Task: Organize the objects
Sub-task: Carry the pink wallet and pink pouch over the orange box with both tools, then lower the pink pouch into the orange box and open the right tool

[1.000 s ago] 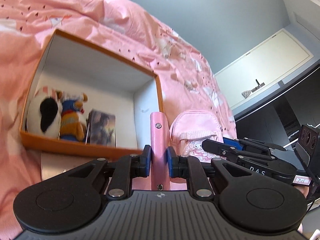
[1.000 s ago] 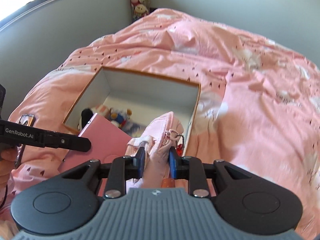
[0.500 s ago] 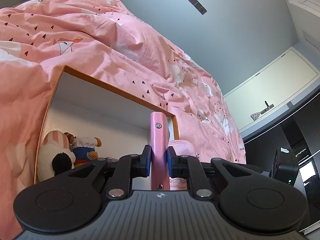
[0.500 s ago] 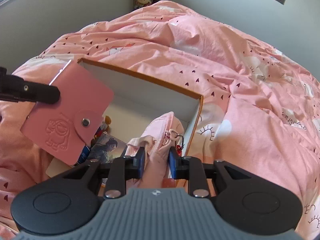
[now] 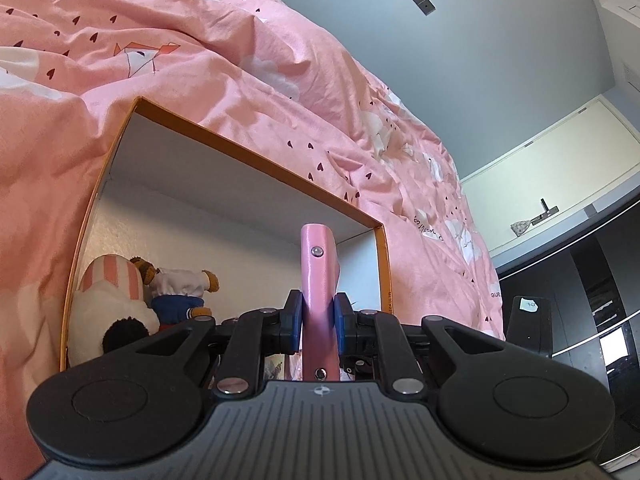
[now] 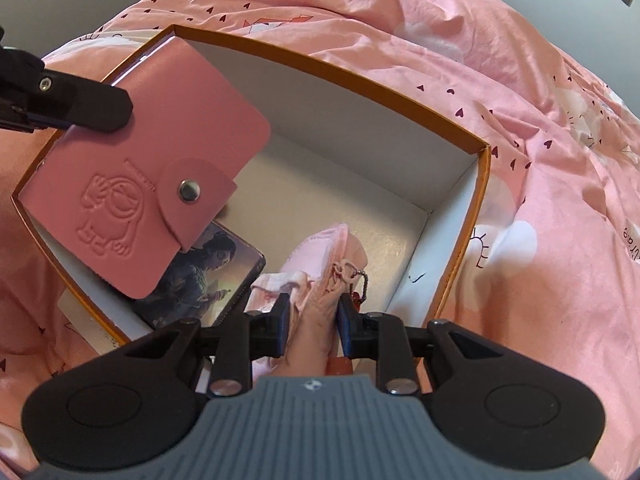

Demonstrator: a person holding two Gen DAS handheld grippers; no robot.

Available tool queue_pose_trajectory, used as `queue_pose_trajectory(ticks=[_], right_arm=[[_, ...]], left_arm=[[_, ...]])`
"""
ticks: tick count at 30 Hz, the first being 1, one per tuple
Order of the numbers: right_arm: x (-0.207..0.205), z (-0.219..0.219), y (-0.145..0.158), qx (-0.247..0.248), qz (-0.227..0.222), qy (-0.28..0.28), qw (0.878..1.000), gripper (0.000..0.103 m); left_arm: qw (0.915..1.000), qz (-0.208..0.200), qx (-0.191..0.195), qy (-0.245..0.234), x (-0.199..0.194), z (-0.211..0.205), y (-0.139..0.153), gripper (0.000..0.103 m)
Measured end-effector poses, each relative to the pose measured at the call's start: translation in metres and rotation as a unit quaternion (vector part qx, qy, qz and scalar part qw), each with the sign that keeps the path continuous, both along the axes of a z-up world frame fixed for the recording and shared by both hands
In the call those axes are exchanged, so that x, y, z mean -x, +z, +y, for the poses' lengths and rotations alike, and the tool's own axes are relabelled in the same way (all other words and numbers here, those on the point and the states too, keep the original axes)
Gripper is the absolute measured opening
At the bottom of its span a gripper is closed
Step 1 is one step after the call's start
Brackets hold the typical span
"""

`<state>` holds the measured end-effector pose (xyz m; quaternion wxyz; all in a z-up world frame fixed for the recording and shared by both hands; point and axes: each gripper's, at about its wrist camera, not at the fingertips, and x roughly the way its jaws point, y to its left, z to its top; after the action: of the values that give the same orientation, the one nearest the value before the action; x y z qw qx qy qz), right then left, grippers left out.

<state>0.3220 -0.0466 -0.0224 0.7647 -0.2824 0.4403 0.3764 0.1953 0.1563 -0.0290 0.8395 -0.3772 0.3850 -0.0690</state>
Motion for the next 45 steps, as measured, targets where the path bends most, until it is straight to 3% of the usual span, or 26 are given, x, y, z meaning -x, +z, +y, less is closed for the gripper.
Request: queue_pose_trajectory(ticks=[5,7,11,14,16,19,23,27,36,40,45], right_arm=[[-0.007,0.005,-0.012,0.046,0.015,0.018,0.999,0.032],[-0.004,0.009,-0.017,0.066,0.015,0.069,0.995,0.036],[0.005,0.016,-0.016,0.106,-0.013,0.105,0.989,0.051],[0.004,0.014,-0.003,0.112,-0.026,0.114,0.987,0.054],[0.004,0.013,0.009,0.11,-0.027,0.125,0.986,0.049],[0.005,0.015,0.015,0.12,-0.017,0.145,0.982,0.025],[0.013,0.022,-0.001,0.173,-0.04,0.199,0.964,0.011],[0.009,0.029,-0.021,0.217,-0.037,0.24,0.946,0.005],[0.001,0.04,-0.055,0.275,-0.01,0.268,0.923,0.002],[-0.002,0.036,-0.048,0.262,-0.005,0.256,0.93,0.002],[0.0,0.018,0.0,0.191,-0.037,0.223,0.955,0.005]], left_arm=[[0.9999,0.009,0.006,-0.006,-0.007,-0.002,-0.007,0.018],[0.9999,0.012,0.007,-0.008,-0.009,-0.003,-0.009,0.018],[0.9998,0.016,0.007,-0.01,-0.009,-0.003,-0.012,0.018],[0.9998,0.017,0.007,-0.009,-0.01,-0.003,-0.012,0.018],[0.9998,0.017,0.007,-0.01,-0.01,-0.003,-0.012,0.018],[0.9998,0.016,0.007,-0.011,-0.011,-0.004,-0.012,0.018],[0.9997,0.017,0.009,-0.014,-0.012,-0.006,-0.012,0.018],[0.9997,0.02,0.007,-0.012,-0.014,-0.007,-0.012,0.018],[0.9993,0.029,0.021,-0.012,-0.017,0.0,-0.02,0.018],[0.9988,0.031,0.035,-0.016,-0.018,-0.002,-0.023,0.018],[0.9982,0.028,0.044,-0.03,-0.024,-0.017,-0.025,0.018]])
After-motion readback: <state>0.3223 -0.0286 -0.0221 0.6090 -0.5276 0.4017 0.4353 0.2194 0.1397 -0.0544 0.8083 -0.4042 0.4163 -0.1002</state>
